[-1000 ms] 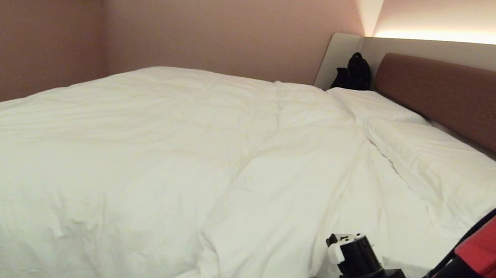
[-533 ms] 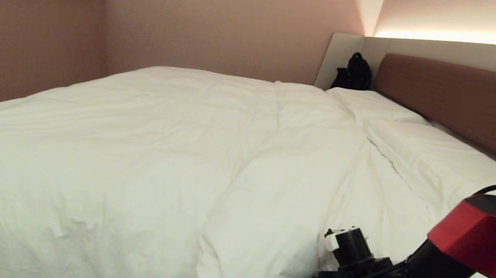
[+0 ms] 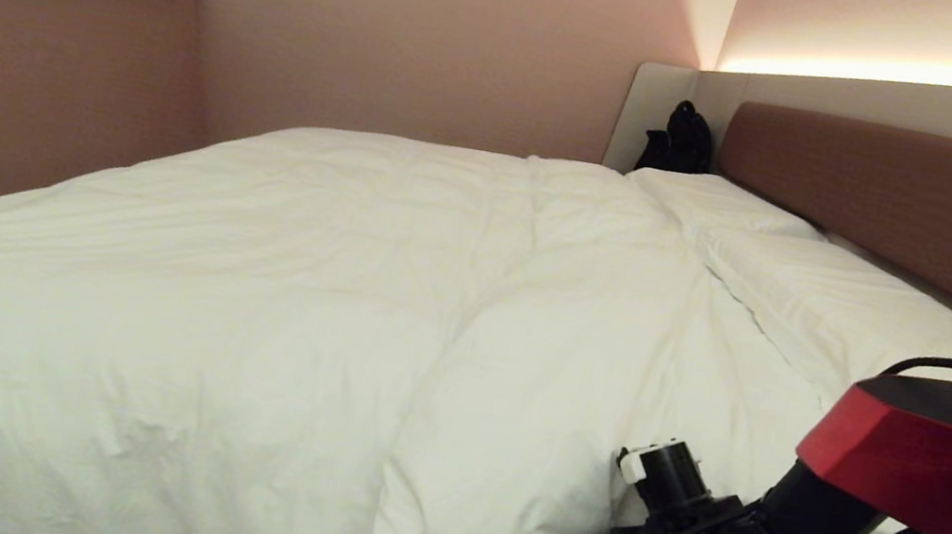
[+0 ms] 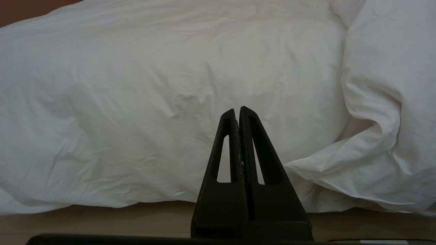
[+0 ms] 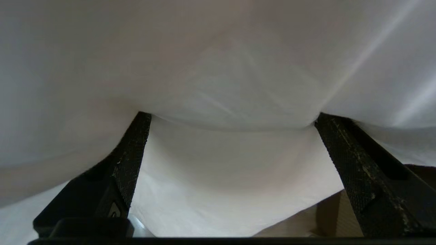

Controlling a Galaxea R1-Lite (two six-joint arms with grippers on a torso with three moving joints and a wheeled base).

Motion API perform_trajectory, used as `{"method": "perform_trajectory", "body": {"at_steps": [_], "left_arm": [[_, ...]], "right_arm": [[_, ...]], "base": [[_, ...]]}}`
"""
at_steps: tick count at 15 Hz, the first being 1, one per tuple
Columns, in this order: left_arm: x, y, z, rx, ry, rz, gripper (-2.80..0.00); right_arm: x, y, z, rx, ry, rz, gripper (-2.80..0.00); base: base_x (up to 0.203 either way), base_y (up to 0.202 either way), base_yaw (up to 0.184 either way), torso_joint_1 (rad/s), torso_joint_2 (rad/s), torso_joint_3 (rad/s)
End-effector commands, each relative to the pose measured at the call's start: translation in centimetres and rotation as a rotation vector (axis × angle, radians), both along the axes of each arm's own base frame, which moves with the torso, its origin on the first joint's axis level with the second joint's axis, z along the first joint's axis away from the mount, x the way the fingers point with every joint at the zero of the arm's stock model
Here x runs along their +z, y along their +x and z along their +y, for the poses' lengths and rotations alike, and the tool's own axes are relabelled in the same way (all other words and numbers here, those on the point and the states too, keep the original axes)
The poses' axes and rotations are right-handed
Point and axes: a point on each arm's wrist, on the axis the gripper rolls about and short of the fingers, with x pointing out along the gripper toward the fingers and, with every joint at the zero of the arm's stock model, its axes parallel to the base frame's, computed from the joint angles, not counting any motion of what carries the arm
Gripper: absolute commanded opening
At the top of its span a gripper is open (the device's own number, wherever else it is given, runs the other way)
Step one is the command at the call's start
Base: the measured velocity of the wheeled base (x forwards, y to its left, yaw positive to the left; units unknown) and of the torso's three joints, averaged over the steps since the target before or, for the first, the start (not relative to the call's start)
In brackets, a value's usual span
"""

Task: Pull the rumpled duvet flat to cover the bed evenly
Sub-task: Flatten the corners of the folded blanket

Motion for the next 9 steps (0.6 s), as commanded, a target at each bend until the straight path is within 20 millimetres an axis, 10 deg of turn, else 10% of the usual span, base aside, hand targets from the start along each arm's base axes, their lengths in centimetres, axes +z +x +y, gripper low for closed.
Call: {"method": "perform_trajectory", "body": {"at_steps": [1,4,5,9], "left_arm": [[-0.01,0.0,0.0,0.0,0.0,0.001,-2.8],[-0.01,0.01,0.0,0.0,0.0,0.002,-2.8],[-0.01,0.01,0.0,0.0,0.0,0.002,-2.8],[-0.01,0.0,0.0,-0.002,0.0,0.0,-2.8]], "right_arm": [[-0.26,0.42,-0.16,0.0,-0.008,0.0,0.0],[-0.38,0.9,-0.59,-0.002,-0.014,0.0,0.0],[-0.44,1.01,-0.72,-0.007,-0.014,0.001,-2.8],[-0.59,1.05,-0.8,-0.011,-0.013,0.005,-2.8]], "base": [[0.0,0.0,0.0,0.0,0.0,0.0],[0.0,0.0,0.0,0.0,0.0,0.0],[0.0,0.0,0.0,0.0,0.0,0.0],[0.0,0.0,0.0,0.0,0.0,0.0]]}}
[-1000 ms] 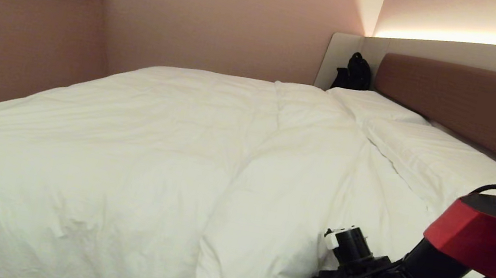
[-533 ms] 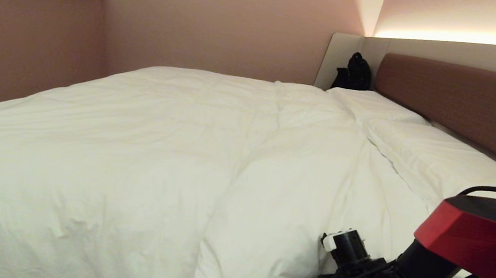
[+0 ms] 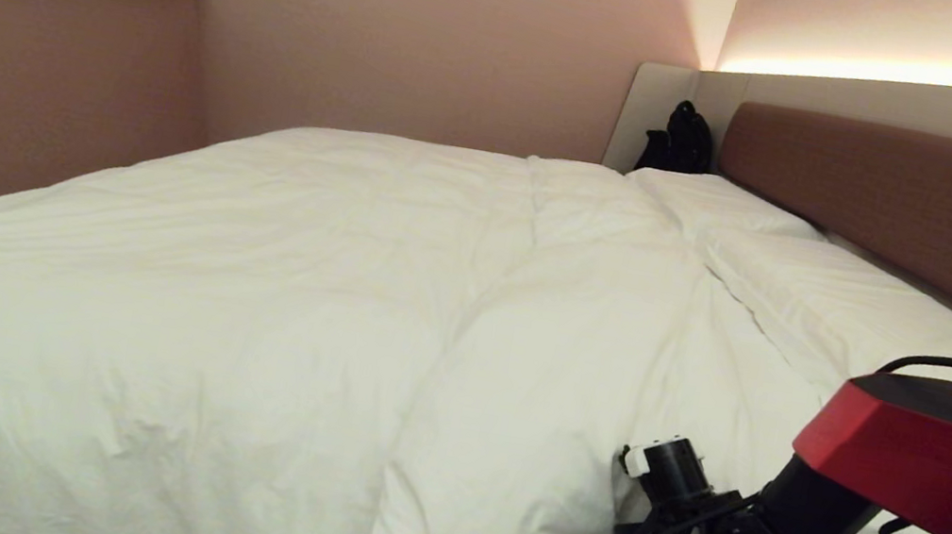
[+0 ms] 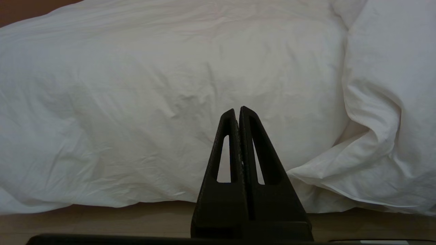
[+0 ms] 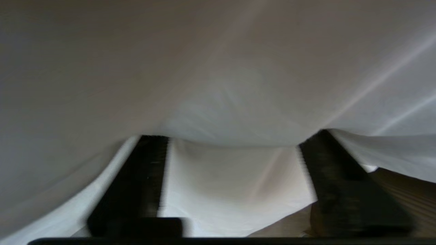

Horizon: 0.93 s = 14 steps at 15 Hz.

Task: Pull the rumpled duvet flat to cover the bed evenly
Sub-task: Flatten the corners of the folded blanket

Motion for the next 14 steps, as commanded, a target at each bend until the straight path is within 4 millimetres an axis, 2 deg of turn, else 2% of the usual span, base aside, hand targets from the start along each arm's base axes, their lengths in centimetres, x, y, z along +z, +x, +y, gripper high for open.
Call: {"method": "perform_trajectory", "body": {"at_steps": [1,6,8,11,14], "left_arm": [[0.0,0.0,0.0,0.0,0.0,0.002,-2.8],[0.0,0.0,0.0,0.0,0.0,0.002,-2.8],[0.0,0.0,0.0,0.0,0.0,0.002,-2.8],[0.0,0.0,0.0,0.0,0.0,0.001,-2.8],[0.0,0.0,0.0,0.0,0.0,0.002,-2.8]], "right_arm": [[-0.1,0.1,0.0,-0.004,0.0,-0.003,-2.8],[0.3,-0.5,-0.3,-0.009,0.0,0.0,-2.8],[1.1,-1.0,-0.7,-0.015,0.003,-0.008,-2.8],[2.9,-2.4,-1.7,-0.027,0.009,-0.025,-2.8],[4.7,-4.7,-3.0,-0.043,0.012,-0.039,-2.8]], "base": [[0.0,0.0,0.0,0.0,0.0,0.0],[0.0,0.0,0.0,0.0,0.0,0.0],[0.0,0.0,0.0,0.0,0.0,0.0],[0.0,0.0,0.0,0.0,0.0,0.0],[0.0,0.0,0.0,0.0,0.0,0.0]]}}
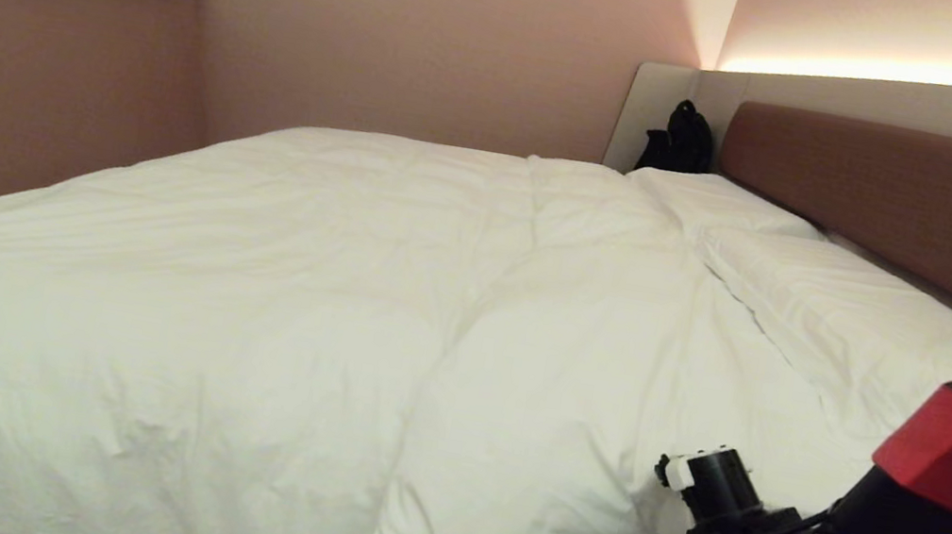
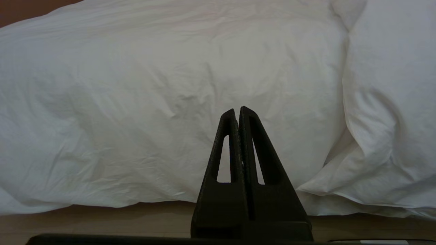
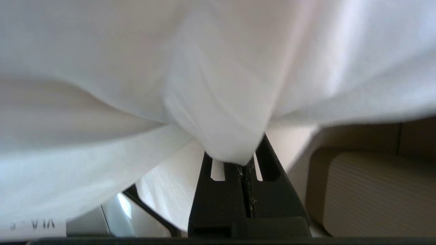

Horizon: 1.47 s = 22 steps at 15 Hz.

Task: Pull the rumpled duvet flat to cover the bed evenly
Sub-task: Flatten the corners of the folded blanket

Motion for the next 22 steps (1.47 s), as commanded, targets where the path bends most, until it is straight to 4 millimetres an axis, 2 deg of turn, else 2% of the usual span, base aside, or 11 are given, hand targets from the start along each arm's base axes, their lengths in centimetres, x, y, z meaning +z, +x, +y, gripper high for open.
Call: {"method": "perform_trajectory", "body": {"at_steps": [1,5,8,18,22], "left_arm": [[0.0,0.0,0.0,0.0,0.0,0.0,-2.8],[0.0,0.0,0.0,0.0,0.0,0.0,-2.8],[0.0,0.0,0.0,0.0,0.0,0.002,-2.8],[0.0,0.0,0.0,0.0,0.0,0.002,-2.8],[0.0,0.0,0.0,0.0,0.0,0.002,-2.8]], "right_arm": [[2.4,-2.2,-1.2,-0.014,0.012,-0.042,-2.8],[3.7,-5.8,-3.8,-0.065,-0.003,-0.036,-2.8],[4.2,-7.5,-5.3,-0.116,-0.019,-0.037,-2.8],[6.1,-9.3,-9.3,-0.295,-0.012,-0.121,-2.8],[7.6,-11.3,-9.9,-0.317,-0.006,-0.149,-2.8]], "base": [[0.0,0.0,0.0,0.0,0.0,0.0],[0.0,0.0,0.0,0.0,0.0,0.0],[0.0,0.0,0.0,0.0,0.0,0.0],[0.0,0.0,0.0,0.0,0.0,0.0],[0.0,0.0,0.0,0.0,0.0,0.0]]}}
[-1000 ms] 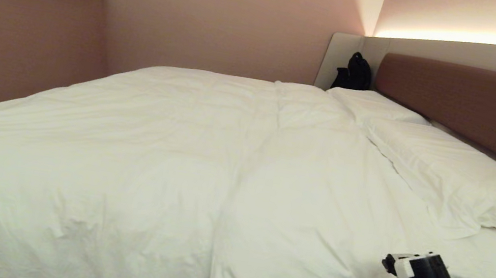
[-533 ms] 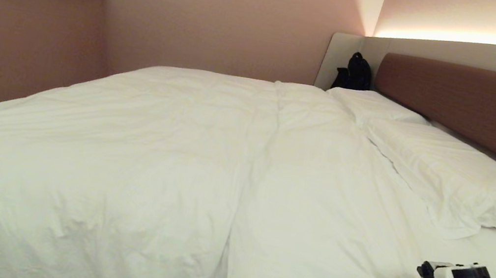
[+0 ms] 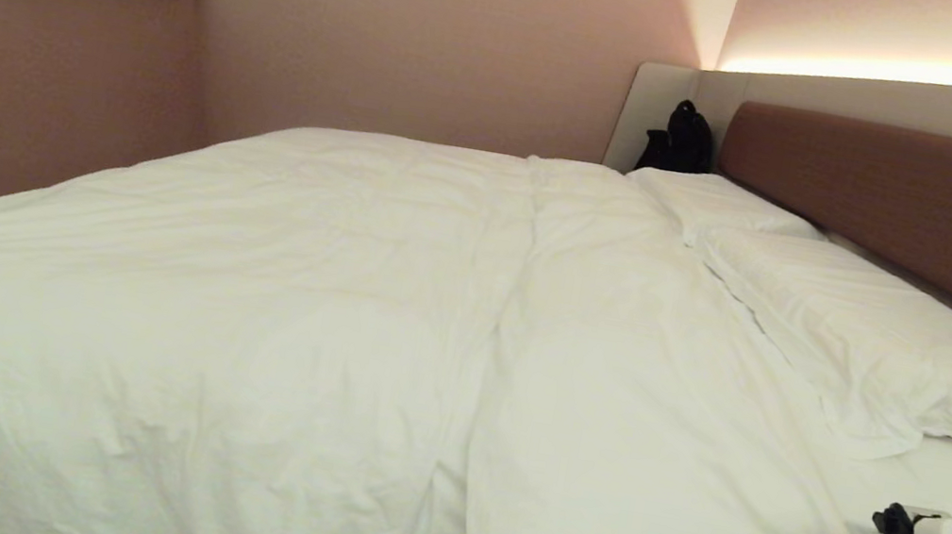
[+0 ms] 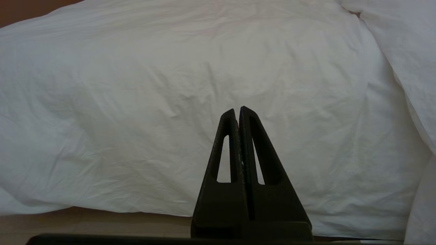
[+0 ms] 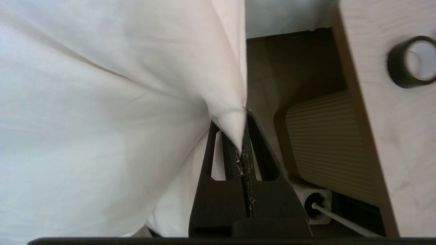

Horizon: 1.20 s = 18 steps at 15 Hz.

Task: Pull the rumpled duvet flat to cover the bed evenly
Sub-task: Flatten the corners of the folded blanket

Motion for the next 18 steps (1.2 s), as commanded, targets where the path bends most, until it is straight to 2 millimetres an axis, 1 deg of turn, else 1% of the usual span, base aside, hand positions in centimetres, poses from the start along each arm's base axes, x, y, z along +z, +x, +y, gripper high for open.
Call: {"method": "perform_trajectory", "body": {"at_steps": [1,5,8,13,16,18], "left_arm": [[0.0,0.0,0.0,0.0,0.0,0.0,-2.8],[0.0,0.0,0.0,-0.001,0.0,0.002,-2.8],[0.0,0.0,0.0,0.0,0.0,0.002,-2.8],[0.0,0.0,0.0,0.0,0.0,0.002,-2.8],[0.0,0.0,0.0,0.0,0.0,0.001,-2.8],[0.0,0.0,0.0,0.0,0.0,0.0,-2.8]], "right_arm": [[1.2,-1.7,-0.4,-0.021,0.002,-0.018,-2.8],[2.1,-4.4,-1.5,-0.086,0.022,0.018,-2.8],[2.5,-5.4,-2.1,-0.138,0.032,0.016,-2.8],[2.7,-5.6,-2.0,-0.126,0.063,0.017,-2.8],[2.9,-5.2,-1.8,-0.055,0.137,0.01,-2.8],[3.5,-4.4,-1.6,0.05,0.201,-0.007,-2.8]], "base": [[0.0,0.0,0.0,0.0,0.0,0.0],[0.0,0.0,0.0,0.0,0.0,0.0],[0.0,0.0,0.0,0.0,0.0,0.0],[0.0,0.0,0.0,0.0,0.0,0.0],[0.0,0.0,0.0,0.0,0.0,0.0],[0.0,0.0,0.0,0.0,0.0,0.0]]}}
